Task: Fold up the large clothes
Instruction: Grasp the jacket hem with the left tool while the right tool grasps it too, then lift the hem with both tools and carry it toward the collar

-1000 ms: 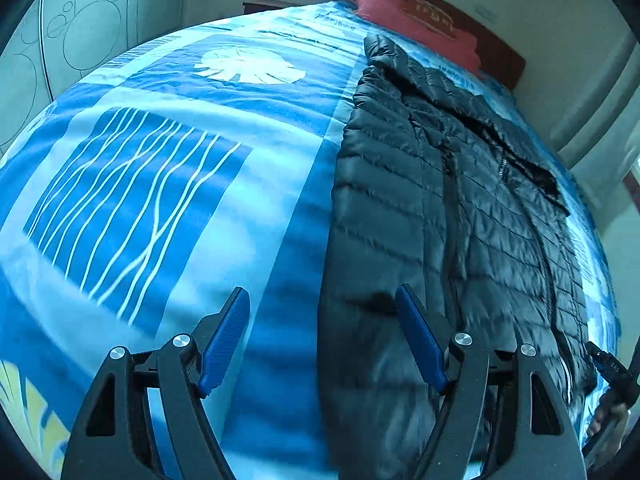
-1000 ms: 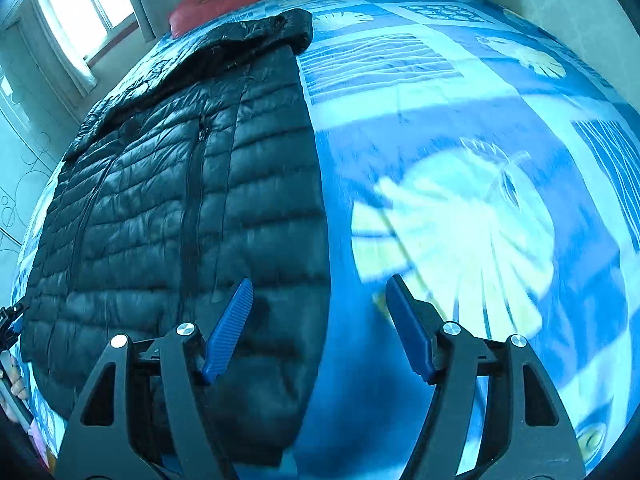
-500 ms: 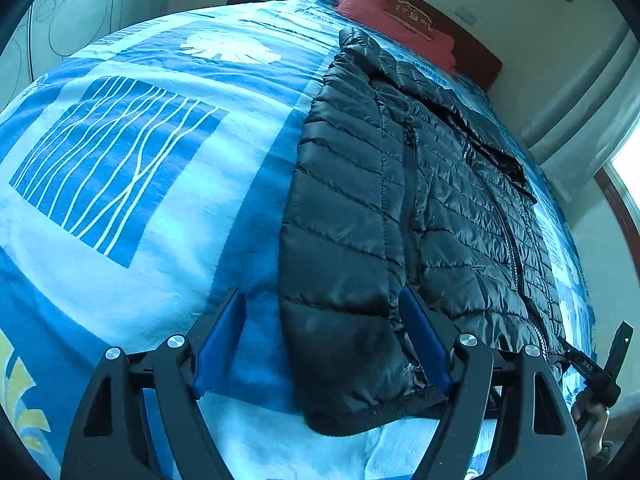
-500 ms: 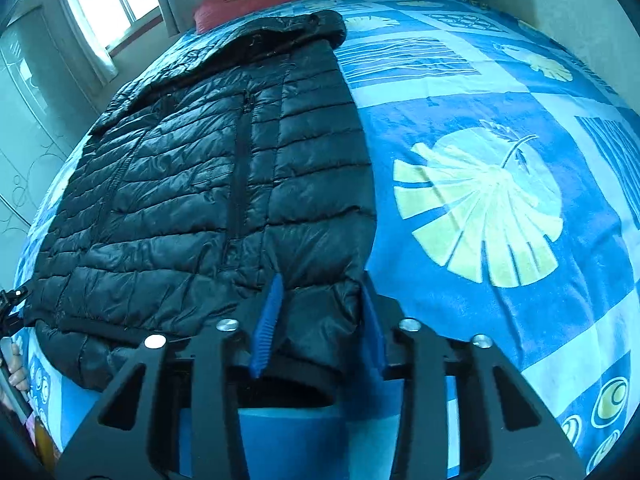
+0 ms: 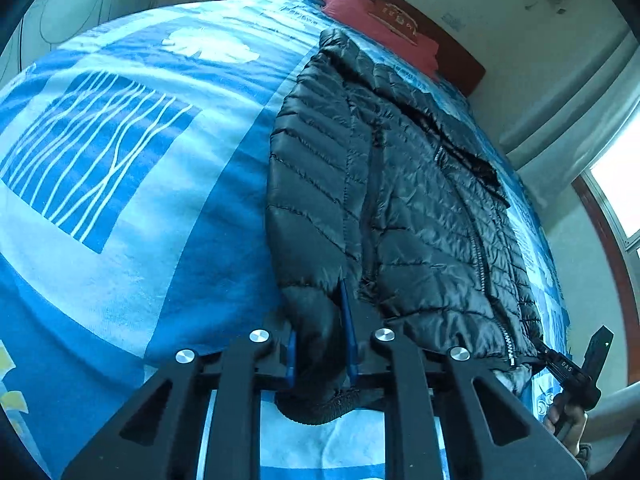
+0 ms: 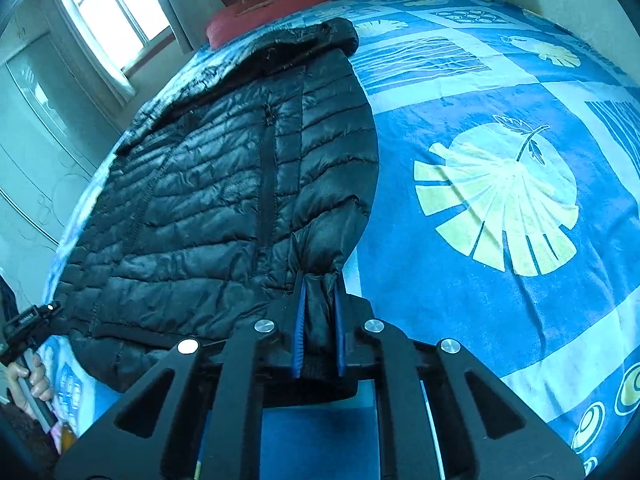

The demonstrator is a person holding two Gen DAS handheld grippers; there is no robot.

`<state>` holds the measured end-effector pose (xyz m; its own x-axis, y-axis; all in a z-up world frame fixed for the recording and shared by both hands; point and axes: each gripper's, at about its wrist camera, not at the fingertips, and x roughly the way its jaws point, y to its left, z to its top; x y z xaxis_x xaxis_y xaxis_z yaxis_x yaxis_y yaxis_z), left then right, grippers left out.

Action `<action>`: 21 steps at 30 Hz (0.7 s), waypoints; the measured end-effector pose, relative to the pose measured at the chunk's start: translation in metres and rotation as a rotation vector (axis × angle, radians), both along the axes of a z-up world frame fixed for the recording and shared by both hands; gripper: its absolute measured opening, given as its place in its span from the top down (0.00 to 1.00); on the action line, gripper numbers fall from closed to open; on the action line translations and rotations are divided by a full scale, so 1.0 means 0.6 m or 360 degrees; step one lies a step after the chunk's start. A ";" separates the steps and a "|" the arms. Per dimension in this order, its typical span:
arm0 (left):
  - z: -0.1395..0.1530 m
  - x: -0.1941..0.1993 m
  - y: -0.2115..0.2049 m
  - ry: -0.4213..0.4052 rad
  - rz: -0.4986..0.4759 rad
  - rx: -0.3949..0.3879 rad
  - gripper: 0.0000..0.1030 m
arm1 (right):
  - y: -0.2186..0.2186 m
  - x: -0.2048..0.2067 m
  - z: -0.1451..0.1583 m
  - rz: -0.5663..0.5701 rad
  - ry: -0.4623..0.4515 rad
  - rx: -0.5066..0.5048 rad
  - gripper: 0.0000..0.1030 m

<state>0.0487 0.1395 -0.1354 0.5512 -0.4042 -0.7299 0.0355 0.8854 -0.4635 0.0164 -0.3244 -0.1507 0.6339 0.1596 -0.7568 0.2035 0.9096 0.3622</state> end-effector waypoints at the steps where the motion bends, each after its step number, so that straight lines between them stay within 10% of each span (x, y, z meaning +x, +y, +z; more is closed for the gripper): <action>1: 0.005 -0.001 -0.002 -0.0014 -0.0005 0.0004 0.85 | -0.002 -0.003 0.005 0.0001 -0.0016 0.0019 0.90; 21: 0.105 -0.100 0.030 -0.0152 -0.0087 -0.0168 0.88 | -0.031 -0.141 0.087 0.0044 -0.0152 0.0331 0.92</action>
